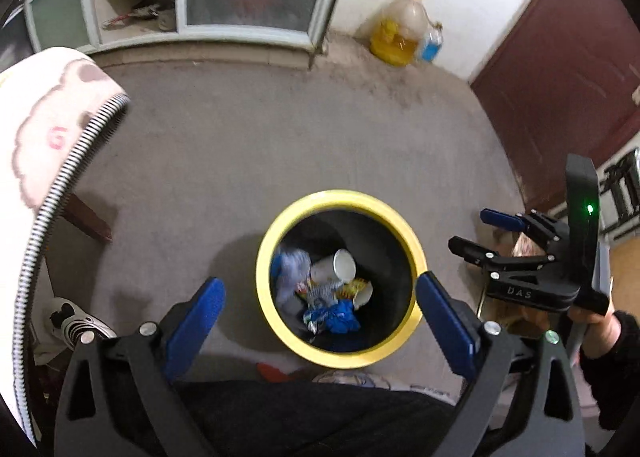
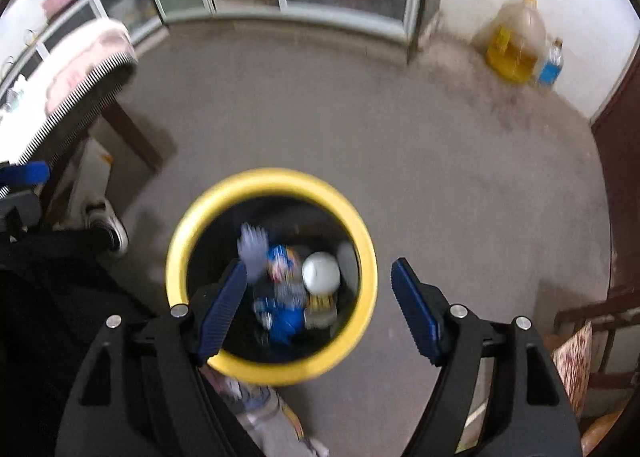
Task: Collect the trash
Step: 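Move both open tools back over the table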
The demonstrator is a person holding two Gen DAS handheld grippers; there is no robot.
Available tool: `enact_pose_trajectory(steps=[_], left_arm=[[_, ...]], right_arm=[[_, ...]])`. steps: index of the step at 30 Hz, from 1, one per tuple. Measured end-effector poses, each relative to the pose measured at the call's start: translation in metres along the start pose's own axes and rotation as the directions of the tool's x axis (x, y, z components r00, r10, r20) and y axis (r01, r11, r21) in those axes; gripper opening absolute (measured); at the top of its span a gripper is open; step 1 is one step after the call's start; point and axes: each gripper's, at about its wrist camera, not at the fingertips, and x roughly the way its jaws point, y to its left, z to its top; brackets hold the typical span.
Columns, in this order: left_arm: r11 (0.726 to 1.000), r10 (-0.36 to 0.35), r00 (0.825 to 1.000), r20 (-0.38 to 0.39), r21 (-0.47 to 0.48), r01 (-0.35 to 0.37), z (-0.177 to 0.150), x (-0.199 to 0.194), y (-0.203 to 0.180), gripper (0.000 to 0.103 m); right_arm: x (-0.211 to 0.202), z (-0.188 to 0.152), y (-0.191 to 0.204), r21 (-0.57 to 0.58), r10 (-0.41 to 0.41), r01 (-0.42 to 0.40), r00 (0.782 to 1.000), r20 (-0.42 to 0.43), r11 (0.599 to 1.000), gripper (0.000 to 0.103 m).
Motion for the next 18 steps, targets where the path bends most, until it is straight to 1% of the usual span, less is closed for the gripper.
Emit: enact_pose_trajectory(steps=[1, 2, 3, 4, 6, 8, 10, 11, 12, 13, 15, 18], left_arm=[[1.0, 0.005, 1.0, 0.025, -0.015, -0.004, 0.001, -0.008, 0.002, 0.095], [0.999, 0.016, 0.998, 0.057, -0.035, -0.014, 0.001, -0.018, 0.006, 0.095], [0.998, 0.025, 0.996, 0.087, -0.053, -0.02, 0.001, -0.028, 0.01, 0.095], [0.997, 0.034, 0.991, 0.128, -0.077, -0.024, 0.001, -0.043, 0.017, 0.095], [0.994, 0.054, 0.982, 0.18, -0.107, -0.035, 0.0, -0.063, 0.027, 0.095], [0.988, 0.097, 0.968, 0.232, -0.142, -0.065, -0.004, -0.089, 0.04, 0.095], [0.978, 0.153, 0.947, 0.282, -0.18, -0.104, -0.013, -0.116, 0.057, 0.095], [0.973, 0.175, 0.937, 0.304, -0.196, -0.118, -0.017, -0.127, 0.064, 0.095], [0.967, 0.201, 0.925, 0.322, -0.214, -0.135, -0.022, -0.139, 0.072, 0.095], [0.955, 0.246, 0.906, 0.345, -0.245, -0.166, -0.03, -0.155, 0.084, 0.095], [0.935, 0.309, 0.874, 0.375, -0.29, -0.206, -0.044, -0.18, 0.102, 0.095], [0.871, 0.448, 0.802, 0.394, -0.394, -0.293, -0.071, -0.218, 0.134, 0.095]], right_arm=[[-0.007, 0.004, 0.006, -0.009, 0.002, -0.002, 0.999, 0.037, 1.0, 0.076], [-0.015, 0.011, 0.014, -0.021, 0.008, -0.006, 0.997, 0.083, 1.0, 0.079], [-0.023, 0.017, 0.023, -0.037, 0.015, -0.01, 0.993, 0.121, 0.999, 0.079], [-0.027, 0.022, 0.029, -0.05, 0.02, -0.013, 0.99, 0.139, 0.999, 0.079], [-0.039, 0.038, 0.05, -0.105, 0.054, -0.035, 0.981, 0.186, 0.994, 0.08], [-0.053, 0.053, 0.073, -0.161, 0.095, -0.059, 0.968, 0.23, 0.985, 0.081], [-0.063, 0.065, 0.09, -0.202, 0.137, -0.087, 0.959, 0.249, 0.976, 0.081], [-0.069, 0.072, 0.103, -0.228, 0.17, -0.11, 0.95, 0.262, 0.967, 0.082], [-0.075, 0.08, 0.116, -0.257, 0.201, -0.131, 0.942, 0.27, 0.958, 0.082], [-0.078, 0.083, 0.123, -0.27, 0.214, -0.138, 0.937, 0.276, 0.953, 0.082], [-0.087, 0.095, 0.149, -0.314, 0.255, -0.159, 0.921, 0.294, 0.936, 0.082], [-0.096, 0.11, 0.191, -0.385, 0.321, -0.193, 0.898, 0.302, 0.902, 0.082]])
